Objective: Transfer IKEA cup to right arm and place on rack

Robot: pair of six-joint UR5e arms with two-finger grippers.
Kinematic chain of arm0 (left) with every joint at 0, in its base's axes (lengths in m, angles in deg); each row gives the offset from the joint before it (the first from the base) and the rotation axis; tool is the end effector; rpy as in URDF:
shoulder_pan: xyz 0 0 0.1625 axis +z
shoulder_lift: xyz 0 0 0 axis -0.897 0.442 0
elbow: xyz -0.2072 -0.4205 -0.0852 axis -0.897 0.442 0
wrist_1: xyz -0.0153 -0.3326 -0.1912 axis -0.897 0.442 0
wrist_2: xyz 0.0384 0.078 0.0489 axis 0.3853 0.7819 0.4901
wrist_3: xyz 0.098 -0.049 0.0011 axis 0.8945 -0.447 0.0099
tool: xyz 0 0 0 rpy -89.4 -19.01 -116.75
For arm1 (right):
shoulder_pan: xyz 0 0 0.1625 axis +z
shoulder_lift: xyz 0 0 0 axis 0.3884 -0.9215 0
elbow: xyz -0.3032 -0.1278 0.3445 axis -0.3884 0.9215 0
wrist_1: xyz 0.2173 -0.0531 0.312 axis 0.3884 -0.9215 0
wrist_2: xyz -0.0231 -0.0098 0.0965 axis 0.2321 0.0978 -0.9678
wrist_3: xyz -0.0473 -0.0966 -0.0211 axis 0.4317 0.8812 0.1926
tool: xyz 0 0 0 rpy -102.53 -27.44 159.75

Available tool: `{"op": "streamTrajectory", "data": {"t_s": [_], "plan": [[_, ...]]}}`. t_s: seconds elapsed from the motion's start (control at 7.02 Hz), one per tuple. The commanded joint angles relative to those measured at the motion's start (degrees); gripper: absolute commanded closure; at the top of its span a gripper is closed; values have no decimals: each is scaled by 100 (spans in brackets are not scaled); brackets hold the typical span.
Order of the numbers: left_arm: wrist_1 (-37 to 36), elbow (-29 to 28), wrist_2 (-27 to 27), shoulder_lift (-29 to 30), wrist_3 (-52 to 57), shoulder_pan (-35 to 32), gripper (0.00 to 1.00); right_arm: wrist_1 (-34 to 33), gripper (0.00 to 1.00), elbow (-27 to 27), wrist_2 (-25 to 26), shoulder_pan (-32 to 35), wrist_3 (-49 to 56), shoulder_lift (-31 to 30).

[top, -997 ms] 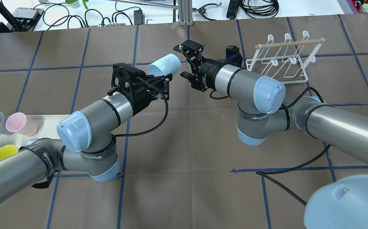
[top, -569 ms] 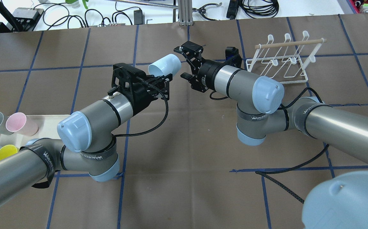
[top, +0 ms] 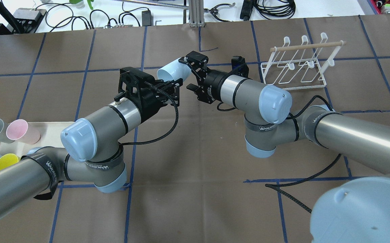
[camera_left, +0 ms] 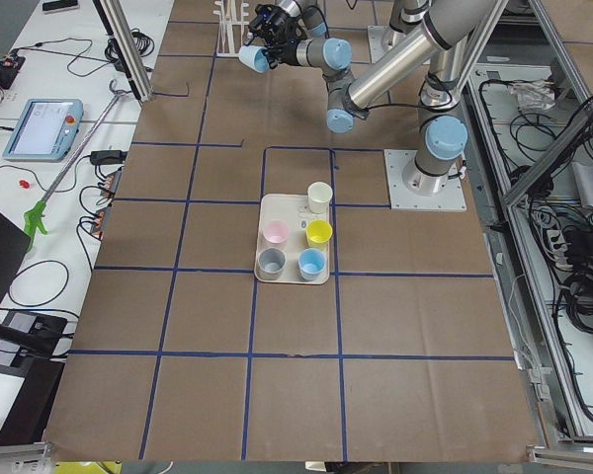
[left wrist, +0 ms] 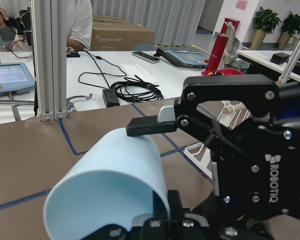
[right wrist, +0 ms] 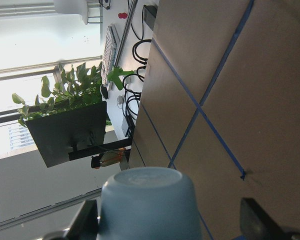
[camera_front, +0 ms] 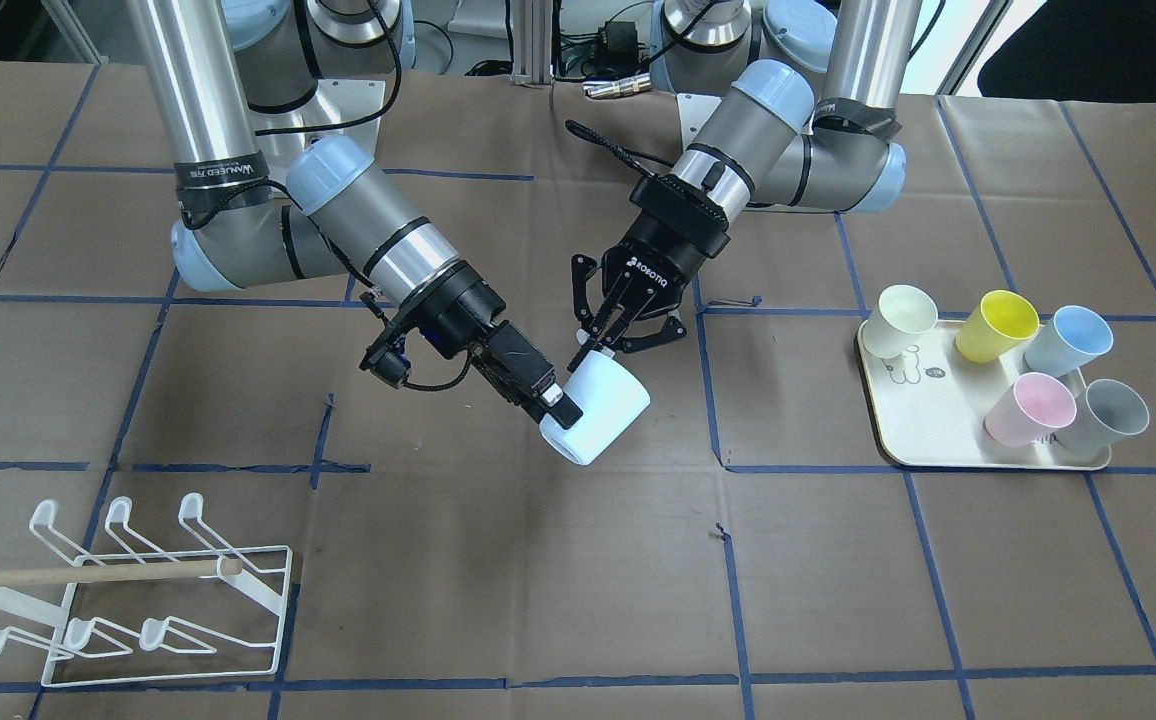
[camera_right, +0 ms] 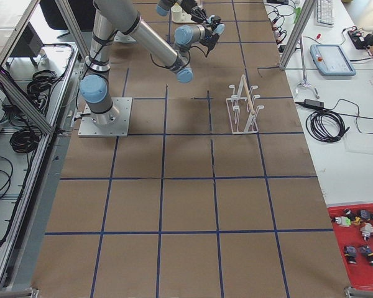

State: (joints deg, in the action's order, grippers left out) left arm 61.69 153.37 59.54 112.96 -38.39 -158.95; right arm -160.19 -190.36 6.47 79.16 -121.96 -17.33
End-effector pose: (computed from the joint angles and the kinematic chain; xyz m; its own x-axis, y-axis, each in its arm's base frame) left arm -0.2293 -0.4259 0.3776 -0.8079 0.5551 0.1978 0.0893 0.4471 -0.8900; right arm 0.3053 -0.5020 0.3480 -0.1645 0.3849 -0.9082 0.6992 0.6949 0.1679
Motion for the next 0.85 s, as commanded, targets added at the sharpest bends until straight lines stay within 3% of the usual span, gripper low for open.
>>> {"op": "streamTrajectory", "data": {"t_s": [0.0,0.71], "plan": [[0,-3,0,-9,-9,0,100,88,1,29,8,29,-3,-25],[9,-3,8,-18,-9,0,100,124,1,275,8,144,-205,19]]}}
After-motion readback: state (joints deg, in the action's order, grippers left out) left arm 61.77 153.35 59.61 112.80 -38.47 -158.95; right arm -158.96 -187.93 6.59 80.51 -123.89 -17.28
